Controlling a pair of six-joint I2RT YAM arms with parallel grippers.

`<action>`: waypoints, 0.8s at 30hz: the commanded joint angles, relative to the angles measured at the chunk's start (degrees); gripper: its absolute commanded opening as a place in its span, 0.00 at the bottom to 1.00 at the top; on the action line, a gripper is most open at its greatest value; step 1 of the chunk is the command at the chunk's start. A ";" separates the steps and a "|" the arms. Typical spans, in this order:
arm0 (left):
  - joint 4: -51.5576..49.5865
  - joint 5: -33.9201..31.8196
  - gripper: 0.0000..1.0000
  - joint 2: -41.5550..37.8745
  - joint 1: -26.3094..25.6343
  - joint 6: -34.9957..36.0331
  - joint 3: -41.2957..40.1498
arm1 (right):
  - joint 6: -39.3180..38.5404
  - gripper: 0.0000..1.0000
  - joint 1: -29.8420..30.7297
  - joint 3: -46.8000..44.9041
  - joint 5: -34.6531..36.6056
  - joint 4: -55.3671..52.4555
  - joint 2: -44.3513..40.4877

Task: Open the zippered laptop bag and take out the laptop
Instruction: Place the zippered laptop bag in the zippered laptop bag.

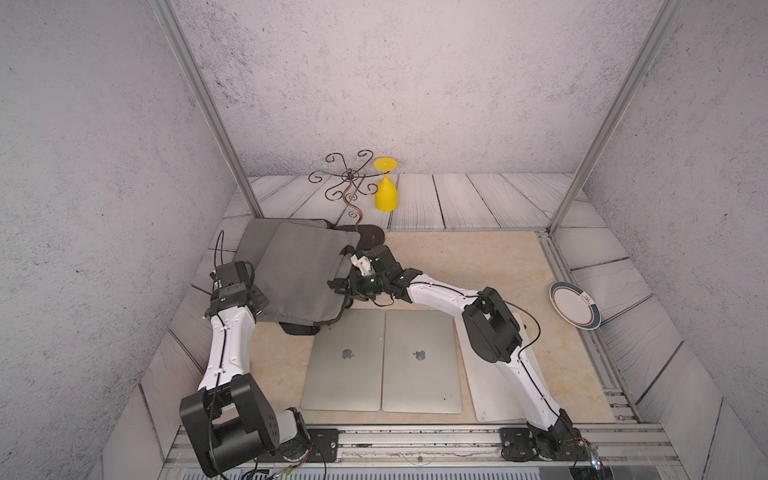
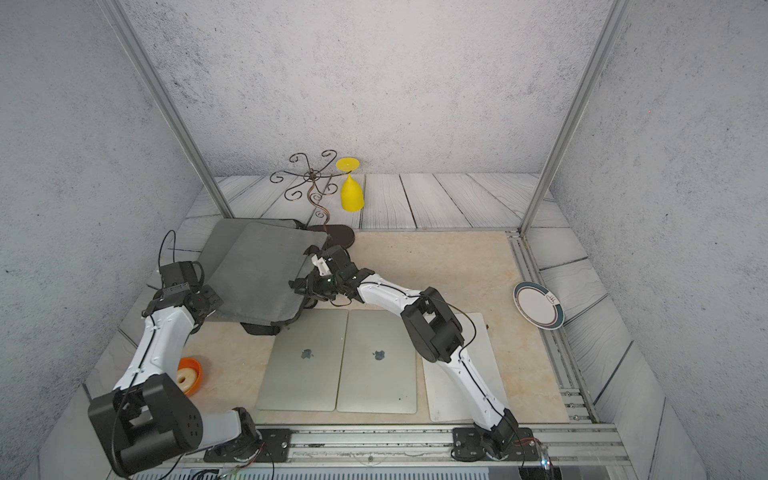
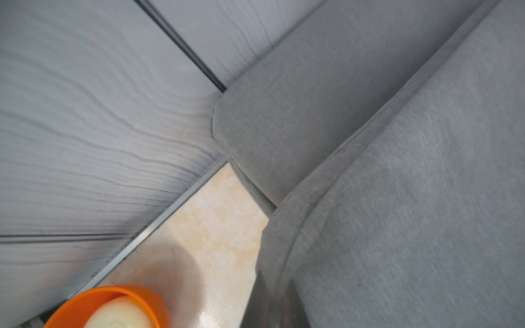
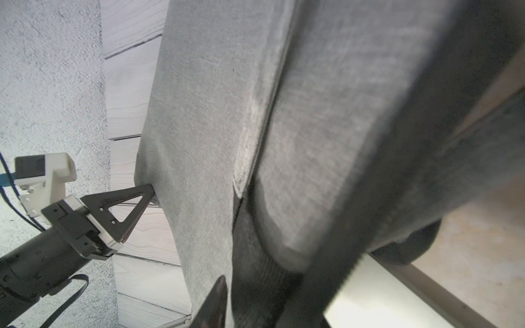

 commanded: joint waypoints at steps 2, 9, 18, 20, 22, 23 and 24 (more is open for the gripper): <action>3.54 -5.28 0.00 2.02 1.76 -2.21 3.26 | 0.09 0.42 0.38 3.32 0.79 0.57 3.31; 3.41 -6.88 0.00 5.75 4.16 -4.22 6.29 | -0.57 0.47 0.26 6.06 1.11 -0.42 3.79; 5.43 -8.17 0.00 10.63 5.73 -6.53 8.10 | -2.75 0.54 -0.90 1.58 1.39 -0.58 -1.41; 4.81 -9.79 0.00 11.62 5.71 -7.57 9.50 | -3.46 0.55 -1.42 -0.21 1.55 -0.60 -3.36; 5.00 -10.53 0.00 12.20 5.73 -9.01 10.26 | -3.76 0.55 -1.99 -2.00 1.66 -0.49 -4.89; 4.87 -10.63 0.00 12.63 5.73 -10.09 10.83 | -3.86 0.56 -2.19 -2.77 1.61 -0.34 -5.64; 4.62 -10.51 0.00 13.14 5.73 -10.83 11.44 | -4.02 0.56 -2.40 -3.16 1.61 -0.40 -6.19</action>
